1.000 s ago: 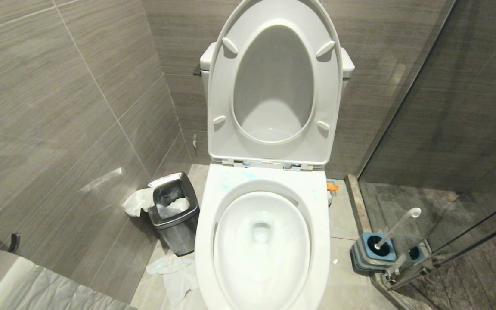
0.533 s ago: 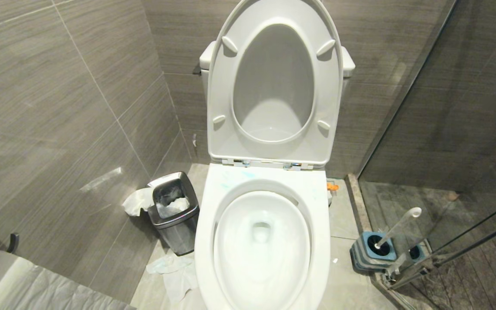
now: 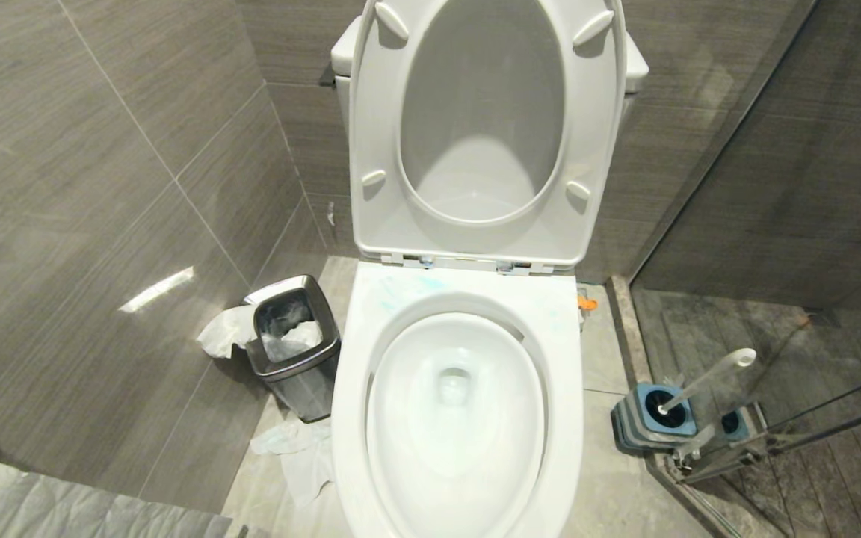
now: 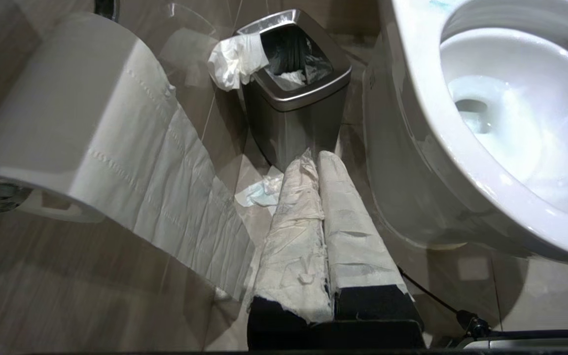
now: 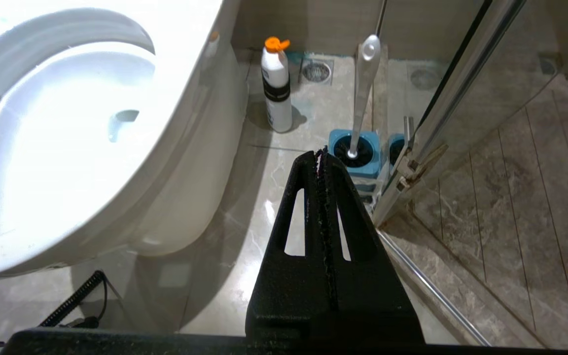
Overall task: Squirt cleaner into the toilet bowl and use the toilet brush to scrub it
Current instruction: Pour in the cleaning agent
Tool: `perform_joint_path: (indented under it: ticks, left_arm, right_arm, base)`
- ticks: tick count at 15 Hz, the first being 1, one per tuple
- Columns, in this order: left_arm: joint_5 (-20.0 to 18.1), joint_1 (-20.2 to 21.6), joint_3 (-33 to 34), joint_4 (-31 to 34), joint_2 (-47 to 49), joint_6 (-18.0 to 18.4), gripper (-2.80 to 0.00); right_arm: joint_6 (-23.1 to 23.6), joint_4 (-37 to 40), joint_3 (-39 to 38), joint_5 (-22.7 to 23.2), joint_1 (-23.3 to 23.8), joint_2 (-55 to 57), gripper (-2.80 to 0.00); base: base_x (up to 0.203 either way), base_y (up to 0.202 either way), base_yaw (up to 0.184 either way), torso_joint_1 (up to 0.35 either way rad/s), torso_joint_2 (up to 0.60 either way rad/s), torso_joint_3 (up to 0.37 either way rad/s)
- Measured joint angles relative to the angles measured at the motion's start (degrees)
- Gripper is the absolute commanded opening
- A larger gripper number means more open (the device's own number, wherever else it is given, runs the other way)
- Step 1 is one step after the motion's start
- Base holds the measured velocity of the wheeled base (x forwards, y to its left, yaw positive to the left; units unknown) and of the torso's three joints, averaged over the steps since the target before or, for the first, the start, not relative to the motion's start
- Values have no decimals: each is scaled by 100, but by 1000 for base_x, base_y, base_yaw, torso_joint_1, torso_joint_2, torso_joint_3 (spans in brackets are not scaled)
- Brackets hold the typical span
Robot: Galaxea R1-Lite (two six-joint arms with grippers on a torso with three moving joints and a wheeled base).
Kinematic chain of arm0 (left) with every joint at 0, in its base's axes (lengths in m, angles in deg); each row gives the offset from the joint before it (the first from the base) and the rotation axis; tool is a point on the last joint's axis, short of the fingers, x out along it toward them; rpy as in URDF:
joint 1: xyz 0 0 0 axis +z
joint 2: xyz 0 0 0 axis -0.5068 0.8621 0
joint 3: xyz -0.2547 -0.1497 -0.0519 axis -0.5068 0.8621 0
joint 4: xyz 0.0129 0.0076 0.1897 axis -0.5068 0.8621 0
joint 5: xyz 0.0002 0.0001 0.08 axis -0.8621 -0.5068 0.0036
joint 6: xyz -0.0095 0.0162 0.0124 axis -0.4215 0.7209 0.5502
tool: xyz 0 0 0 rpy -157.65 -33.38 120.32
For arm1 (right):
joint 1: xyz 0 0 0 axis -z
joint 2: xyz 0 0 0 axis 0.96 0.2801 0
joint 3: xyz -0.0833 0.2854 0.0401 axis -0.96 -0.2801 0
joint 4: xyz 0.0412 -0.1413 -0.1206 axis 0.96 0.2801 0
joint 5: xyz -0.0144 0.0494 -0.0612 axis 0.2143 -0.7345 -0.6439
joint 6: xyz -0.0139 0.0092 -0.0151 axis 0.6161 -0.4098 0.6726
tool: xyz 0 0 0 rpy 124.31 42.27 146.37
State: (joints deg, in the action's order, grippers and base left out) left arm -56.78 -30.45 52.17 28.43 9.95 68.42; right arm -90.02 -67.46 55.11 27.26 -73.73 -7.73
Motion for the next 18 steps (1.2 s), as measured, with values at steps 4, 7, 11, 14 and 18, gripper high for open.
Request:
perform_joint_path:
  ticks: [4,7,11,14,18]
  left_arm:
    - [-2,0,0,0,0,-2,-280]
    - [-2,0,0,-1,0,-1,-280]
    - [-2,0,0,0,2,-1,-280]
    - [-2,0,0,0,2,-1,-280]
    - [1,0,0,-3,2,-18,-280]
  right_arm:
    - [0,-2,0,-4,0,2,-280]
    - [-2,0,0,-1,0,0,-280]
    - [-2,0,0,-2,0,0,-280]
    - [-2,0,0,0,0,0,-280]
    - [0,-1,0,0,0,0,-280]
  base:
    - [0,0,0,3,4,-203]
    - [0,0,0,3,3,-200]
    - [0,0,0,3,3,-192]
    - [0,0,0,4,2,-196]
    - [0,0,0,4,4,-196]
